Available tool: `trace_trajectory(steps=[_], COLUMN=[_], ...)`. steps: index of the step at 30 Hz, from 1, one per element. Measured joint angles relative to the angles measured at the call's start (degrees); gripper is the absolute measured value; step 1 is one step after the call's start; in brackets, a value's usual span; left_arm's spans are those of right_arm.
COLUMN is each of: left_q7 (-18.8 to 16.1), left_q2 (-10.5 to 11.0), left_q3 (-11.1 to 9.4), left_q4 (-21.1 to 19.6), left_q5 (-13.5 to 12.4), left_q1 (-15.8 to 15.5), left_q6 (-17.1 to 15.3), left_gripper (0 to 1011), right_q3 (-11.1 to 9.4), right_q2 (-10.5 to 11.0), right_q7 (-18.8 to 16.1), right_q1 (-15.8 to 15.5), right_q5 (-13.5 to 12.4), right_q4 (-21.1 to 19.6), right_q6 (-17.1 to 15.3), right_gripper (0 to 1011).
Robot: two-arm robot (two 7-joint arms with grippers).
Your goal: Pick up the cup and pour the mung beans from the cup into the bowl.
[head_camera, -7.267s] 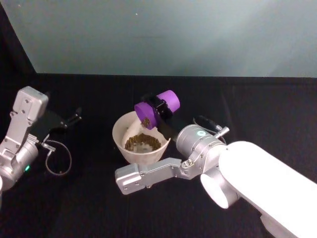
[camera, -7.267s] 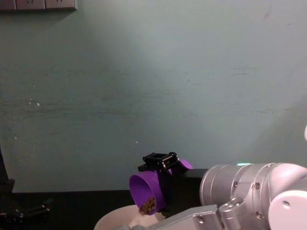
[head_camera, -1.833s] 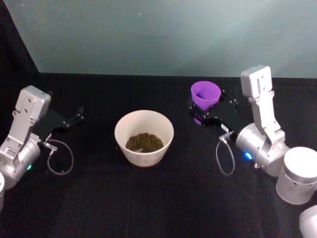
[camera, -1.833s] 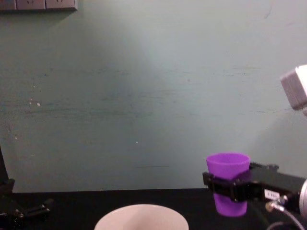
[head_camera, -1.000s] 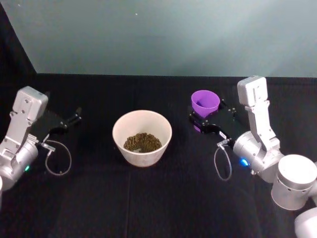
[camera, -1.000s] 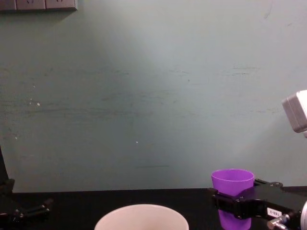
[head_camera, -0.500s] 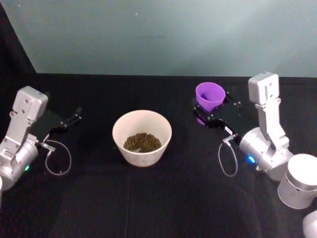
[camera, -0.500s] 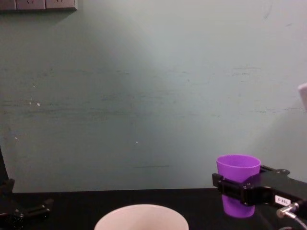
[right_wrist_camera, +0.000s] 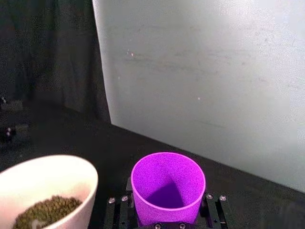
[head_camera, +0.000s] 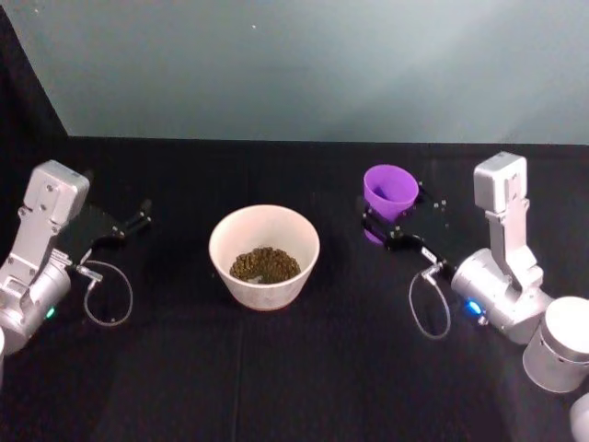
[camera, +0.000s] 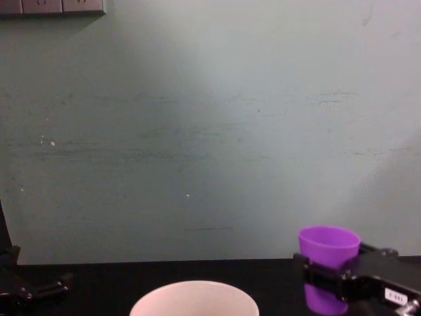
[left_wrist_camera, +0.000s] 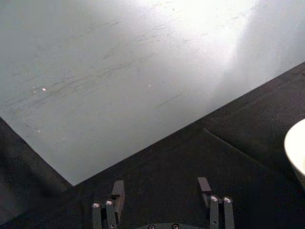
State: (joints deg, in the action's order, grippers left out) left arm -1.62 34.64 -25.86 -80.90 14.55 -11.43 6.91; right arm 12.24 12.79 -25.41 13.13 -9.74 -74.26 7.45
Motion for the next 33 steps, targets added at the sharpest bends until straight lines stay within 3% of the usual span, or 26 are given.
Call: trace_trajectory(steps=[12,33], left_q7=[0.0,0.0], left_q2=[0.0,0.0], left_q3=[0.0,0.0], left_q4=[0.0,0.0], left_q5=[0.0,0.0], left_q1=[0.0,0.0], left_q6=[0.0,0.0], left_gripper=[1000,1000], right_q3=[2.3,4.7], right_q2=[0.0,0.9], right_q7=[-0.4,0.1], right_q1=[1.5,2.0], right_q5=[-1.2,-2.9], right_q4=[7.7,9.3], right_q6=[3.8,5.7], right_gripper=[731,731])
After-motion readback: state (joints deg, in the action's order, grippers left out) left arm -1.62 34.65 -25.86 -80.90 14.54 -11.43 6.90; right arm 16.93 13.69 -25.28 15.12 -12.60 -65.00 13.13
